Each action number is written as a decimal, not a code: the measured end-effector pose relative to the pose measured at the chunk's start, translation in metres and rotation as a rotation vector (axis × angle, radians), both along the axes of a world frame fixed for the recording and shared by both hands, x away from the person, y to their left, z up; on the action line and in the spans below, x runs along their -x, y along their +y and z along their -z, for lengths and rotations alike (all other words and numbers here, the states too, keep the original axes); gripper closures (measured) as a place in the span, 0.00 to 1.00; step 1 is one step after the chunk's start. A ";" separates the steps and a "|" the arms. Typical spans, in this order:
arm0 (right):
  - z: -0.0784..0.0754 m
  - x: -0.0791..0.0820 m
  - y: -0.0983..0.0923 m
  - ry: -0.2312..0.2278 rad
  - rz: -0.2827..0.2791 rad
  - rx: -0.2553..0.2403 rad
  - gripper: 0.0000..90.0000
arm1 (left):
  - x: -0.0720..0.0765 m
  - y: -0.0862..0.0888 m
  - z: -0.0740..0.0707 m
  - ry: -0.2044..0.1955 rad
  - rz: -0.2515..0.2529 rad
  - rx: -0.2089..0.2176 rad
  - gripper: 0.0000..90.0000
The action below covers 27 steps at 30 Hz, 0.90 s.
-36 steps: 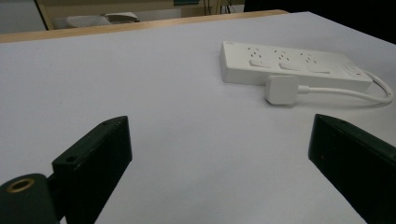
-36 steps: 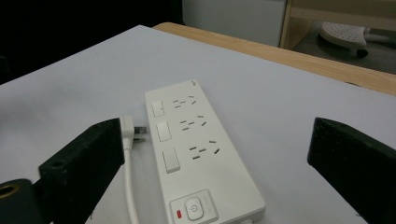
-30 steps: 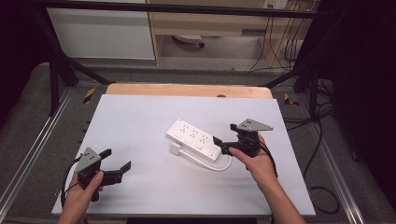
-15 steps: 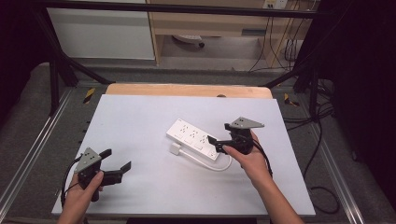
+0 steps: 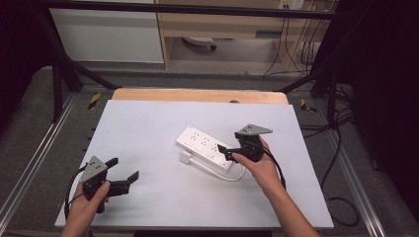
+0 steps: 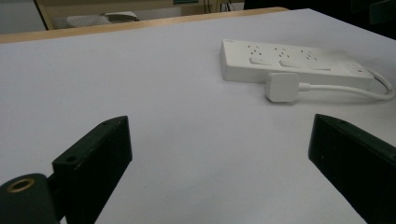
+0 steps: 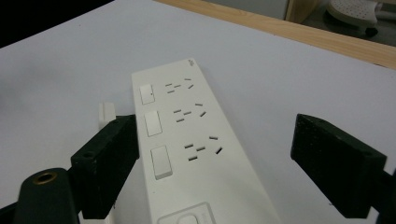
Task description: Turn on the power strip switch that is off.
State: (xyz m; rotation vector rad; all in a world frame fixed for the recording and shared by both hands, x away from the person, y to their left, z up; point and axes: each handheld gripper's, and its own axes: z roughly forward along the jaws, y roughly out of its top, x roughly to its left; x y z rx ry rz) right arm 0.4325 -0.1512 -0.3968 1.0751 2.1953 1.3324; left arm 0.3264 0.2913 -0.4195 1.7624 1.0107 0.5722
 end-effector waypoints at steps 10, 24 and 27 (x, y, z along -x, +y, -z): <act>0.009 -0.004 0.010 0.015 -0.021 0.022 0.26 | 0.000 0.000 -0.001 -0.007 -0.001 0.003 0.07; 0.021 -0.009 0.021 0.043 -0.037 0.041 0.32 | 0.000 0.000 -0.001 -0.005 0.001 0.000 0.07; 0.023 -0.009 0.023 0.051 -0.042 0.049 0.33 | 0.000 0.000 -0.001 -0.005 0.002 0.000 0.07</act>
